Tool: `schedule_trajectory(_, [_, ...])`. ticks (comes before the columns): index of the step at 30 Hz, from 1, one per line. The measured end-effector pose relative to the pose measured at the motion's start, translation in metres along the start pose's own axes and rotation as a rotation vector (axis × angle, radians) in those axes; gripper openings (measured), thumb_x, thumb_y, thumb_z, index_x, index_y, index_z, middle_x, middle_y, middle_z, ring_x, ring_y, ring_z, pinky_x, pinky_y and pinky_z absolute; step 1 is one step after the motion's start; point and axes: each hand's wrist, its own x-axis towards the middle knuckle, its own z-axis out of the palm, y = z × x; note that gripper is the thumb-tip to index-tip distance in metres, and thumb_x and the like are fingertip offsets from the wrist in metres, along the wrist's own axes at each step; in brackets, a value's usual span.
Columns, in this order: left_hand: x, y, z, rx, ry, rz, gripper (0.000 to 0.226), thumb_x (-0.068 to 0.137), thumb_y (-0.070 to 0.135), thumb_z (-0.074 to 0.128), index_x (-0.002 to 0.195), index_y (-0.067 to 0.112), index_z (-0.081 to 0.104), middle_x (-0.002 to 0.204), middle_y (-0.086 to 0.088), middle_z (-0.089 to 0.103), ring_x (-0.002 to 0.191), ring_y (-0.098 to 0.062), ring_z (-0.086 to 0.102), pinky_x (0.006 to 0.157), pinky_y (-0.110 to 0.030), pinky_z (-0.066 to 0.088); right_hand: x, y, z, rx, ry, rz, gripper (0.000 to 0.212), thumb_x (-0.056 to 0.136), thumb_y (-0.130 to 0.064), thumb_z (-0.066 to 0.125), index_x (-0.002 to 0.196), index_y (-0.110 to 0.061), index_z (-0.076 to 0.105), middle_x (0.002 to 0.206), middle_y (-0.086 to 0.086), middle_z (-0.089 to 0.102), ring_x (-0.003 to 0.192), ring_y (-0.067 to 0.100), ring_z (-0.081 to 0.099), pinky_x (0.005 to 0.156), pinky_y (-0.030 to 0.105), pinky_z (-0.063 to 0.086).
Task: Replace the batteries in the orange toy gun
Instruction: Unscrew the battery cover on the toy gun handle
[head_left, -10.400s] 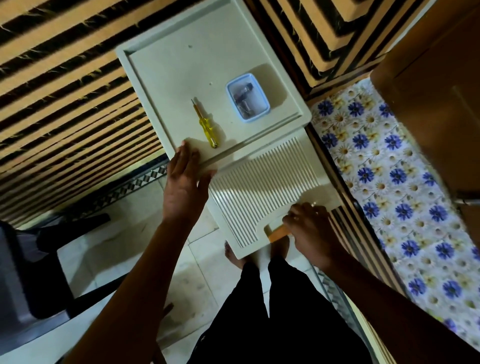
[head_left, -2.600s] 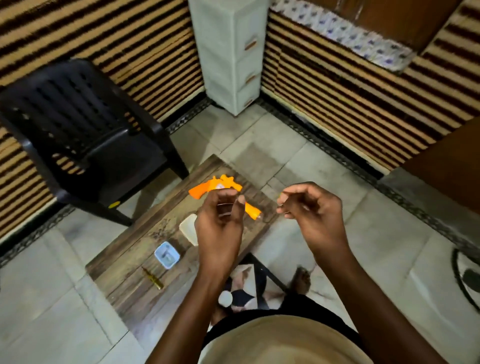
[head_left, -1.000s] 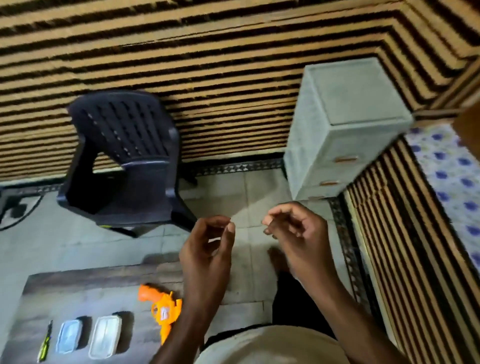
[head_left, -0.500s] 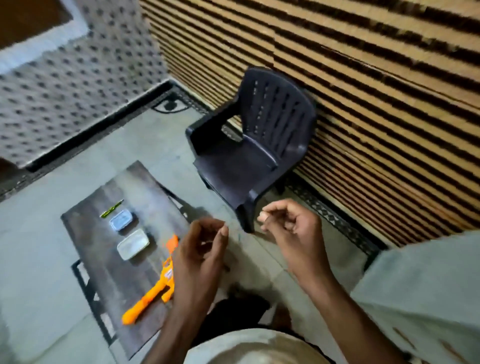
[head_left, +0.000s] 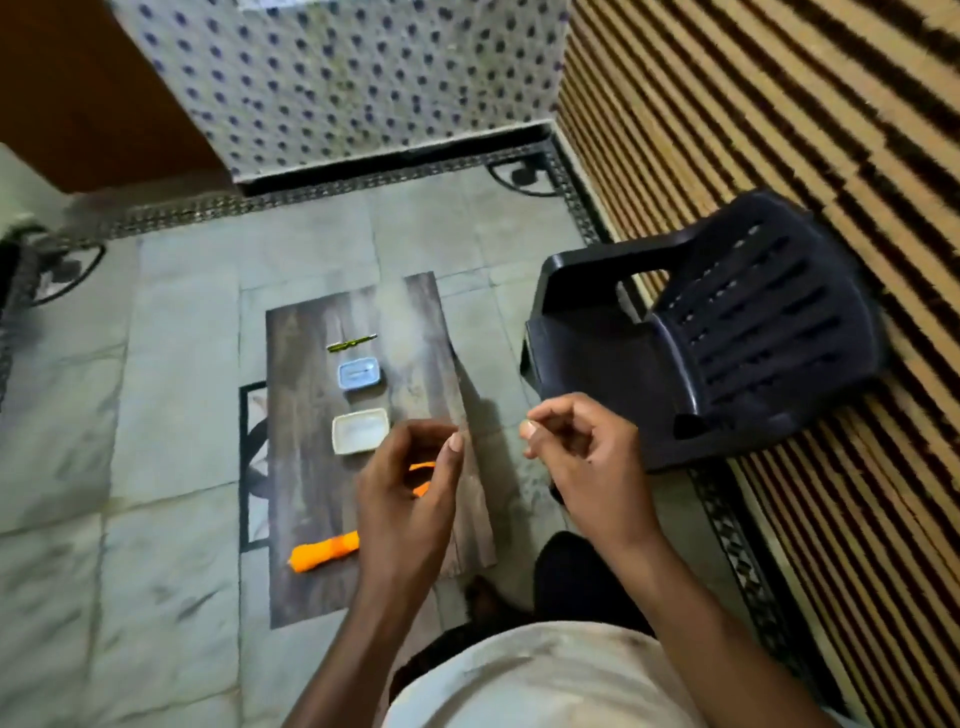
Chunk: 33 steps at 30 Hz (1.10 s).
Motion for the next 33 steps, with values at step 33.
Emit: schedule_trajectory(33, [0.123,-0.008,-0.017,-0.1,1.083,-0.481,0.007,0.095,0.013,0.071,0.092,0.02,0.074,0.085,0.016,0.074,0.081,-0.001,0.07,0.072,-0.011,0.05,0.218,-0.039,0.205,-0.17,-1.249,-0.191,0.01,0.09,-0.01,0.077,0.089,-0.019,0.074,0.082,-0.001,0.076,0.076,0.014,0.074,0.074,0.04,0.063])
